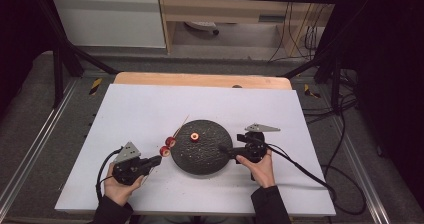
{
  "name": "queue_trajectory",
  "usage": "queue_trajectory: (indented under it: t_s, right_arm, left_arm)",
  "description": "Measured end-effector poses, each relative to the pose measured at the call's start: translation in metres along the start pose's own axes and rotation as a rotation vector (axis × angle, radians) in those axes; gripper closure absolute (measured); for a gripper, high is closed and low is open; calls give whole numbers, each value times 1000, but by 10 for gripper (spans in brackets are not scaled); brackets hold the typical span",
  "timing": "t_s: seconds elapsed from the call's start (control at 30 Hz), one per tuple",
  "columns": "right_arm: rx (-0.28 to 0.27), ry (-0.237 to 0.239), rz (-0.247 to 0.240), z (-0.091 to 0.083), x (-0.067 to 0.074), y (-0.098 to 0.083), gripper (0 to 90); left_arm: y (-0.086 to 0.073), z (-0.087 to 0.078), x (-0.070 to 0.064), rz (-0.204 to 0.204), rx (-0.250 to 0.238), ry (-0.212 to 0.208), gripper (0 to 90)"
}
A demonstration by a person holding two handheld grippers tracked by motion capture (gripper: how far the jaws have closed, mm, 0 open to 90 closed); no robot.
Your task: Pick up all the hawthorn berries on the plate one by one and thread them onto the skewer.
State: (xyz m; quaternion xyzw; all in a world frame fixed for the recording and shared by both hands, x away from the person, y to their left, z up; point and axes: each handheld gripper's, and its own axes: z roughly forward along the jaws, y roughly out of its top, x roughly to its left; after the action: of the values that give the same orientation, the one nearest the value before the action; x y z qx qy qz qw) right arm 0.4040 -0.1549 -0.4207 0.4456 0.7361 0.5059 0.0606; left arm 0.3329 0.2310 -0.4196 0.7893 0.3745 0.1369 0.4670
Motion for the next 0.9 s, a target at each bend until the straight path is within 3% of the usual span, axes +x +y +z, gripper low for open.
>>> queue_trajectory:
  t_s: [0.33, 0.9]
  right_arm:
    - [101, -20, -73, 11, 11, 14, 22]
    - [210, -43, -159, 38, 32, 40, 31]
  left_arm:
    - [-16, -14, 18, -37, 12, 5, 885]
    - [-23, -19, 26, -62, 14, 14, 885]
